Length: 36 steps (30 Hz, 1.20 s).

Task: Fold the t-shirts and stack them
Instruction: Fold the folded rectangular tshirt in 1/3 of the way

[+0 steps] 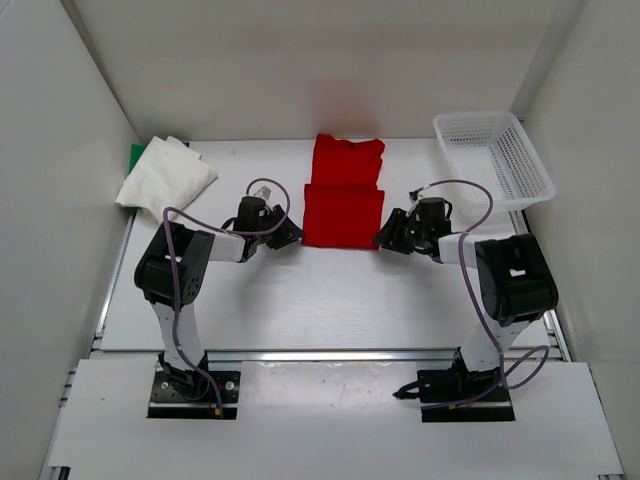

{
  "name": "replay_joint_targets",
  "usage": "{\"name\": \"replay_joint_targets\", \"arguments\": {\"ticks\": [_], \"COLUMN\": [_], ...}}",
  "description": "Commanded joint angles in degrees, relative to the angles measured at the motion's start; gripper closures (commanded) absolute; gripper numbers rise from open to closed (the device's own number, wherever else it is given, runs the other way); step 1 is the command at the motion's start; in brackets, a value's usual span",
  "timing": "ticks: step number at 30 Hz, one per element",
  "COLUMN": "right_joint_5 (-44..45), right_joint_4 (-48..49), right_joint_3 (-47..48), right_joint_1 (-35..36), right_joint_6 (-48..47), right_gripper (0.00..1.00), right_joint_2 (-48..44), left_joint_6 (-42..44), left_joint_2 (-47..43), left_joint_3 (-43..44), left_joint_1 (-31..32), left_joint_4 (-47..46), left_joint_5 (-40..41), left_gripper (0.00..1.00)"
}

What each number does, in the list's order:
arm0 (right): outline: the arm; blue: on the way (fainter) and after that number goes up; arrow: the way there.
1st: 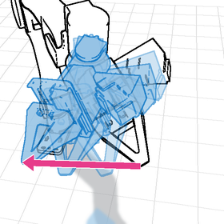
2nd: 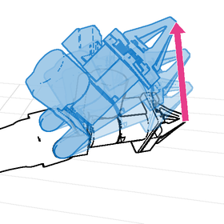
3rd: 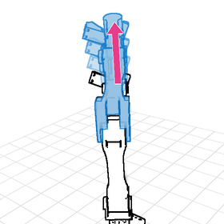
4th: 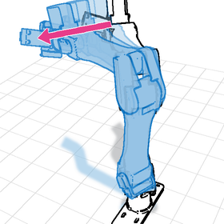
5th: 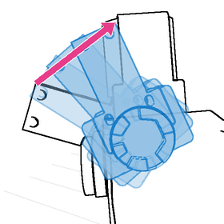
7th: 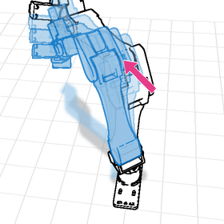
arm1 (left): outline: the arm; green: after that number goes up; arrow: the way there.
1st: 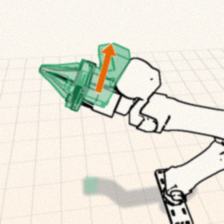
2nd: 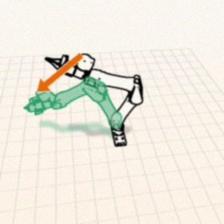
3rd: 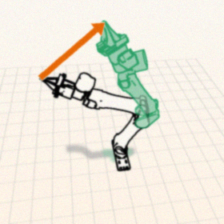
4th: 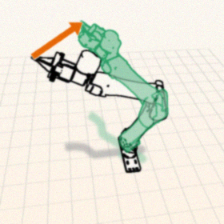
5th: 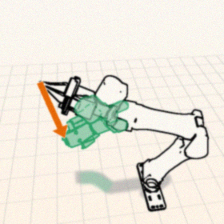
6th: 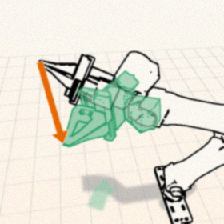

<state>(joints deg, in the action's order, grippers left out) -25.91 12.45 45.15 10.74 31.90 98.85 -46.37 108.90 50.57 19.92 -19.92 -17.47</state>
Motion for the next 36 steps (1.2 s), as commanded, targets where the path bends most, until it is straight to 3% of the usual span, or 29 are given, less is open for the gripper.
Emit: {"name": "replay_joint_targets", "arguments": {"ticks": [1, 6, 13, 15, 18, 20, 25, 29, 33, 36], "right_joint_5": [1.1, 1.1, -1.9, -2.6, -2.6, -2.4, 1.4, 2.7, 8.1, 11.2], "right_joint_4": [0.5, 0.4, 2.4, 3.0, 3.7, 3.5, 1.2, -2.1, -12.1, -20.0], "right_joint_3": [-0.1, 0.7, 1.2, 0.8, -1.1, -2.4, -12.1, -23.8, -30.5, -30.9], "right_joint_1": [-0.9, -0.1, -0.4, -0.5, -0.8, -0.8, 2.9, 7.8, 19.5, 26.2], "right_joint_6": [-0.5, -0.3, 1.1, 1.7, 1.7, 1.7, 0.8, 1.3, 4.1, 8.1], "right_gripper": [0.58, 0.58, 0.87, 0.98, 1.00, 1.00, 1.00, 1.00, 1.00, 0.99], "right_joint_2": [-0.1, 2.7, 4.5, 4.2, 2.7, 1.0, -8.7, -18.8, -33.9, -43.8], "left_joint_6": [1.5, 1.8, 2.3, 2.6, 3.0, 3.2, 4.4, 6.5, 4.0, 2.9], "left_joint_2": [1.0, 1.8, 2.5, 2.2, 0.7, -1.4, -13.0, -23.2, -42.3, -56.6], "left_joint_3": [1.0, 0.8, 0.6, 0.4, -0.2, -1.4, -15.5, -25.4, -37.4, -39.1], "left_joint_1": [1.3, 2.0, 2.5, 2.1, 2.7, 2.7, 4.3, 9.4, 14.2, 14.6], "left_joint_4": [3.0, 3.0, 3.7, 3.7, 4.7, 5.5, 5.4, 9.5, 16.5, 27.4], "left_joint_5": [1.2, 1.0, 1.2, 1.3, 1.7, 1.6, 2.8, 3.6, 5.6, 6.2], "left_gripper": [0.57, 0.62, 0.76, 0.86, 0.99, 1.00, 1.00, 1.00, 1.00, 1.00]}}
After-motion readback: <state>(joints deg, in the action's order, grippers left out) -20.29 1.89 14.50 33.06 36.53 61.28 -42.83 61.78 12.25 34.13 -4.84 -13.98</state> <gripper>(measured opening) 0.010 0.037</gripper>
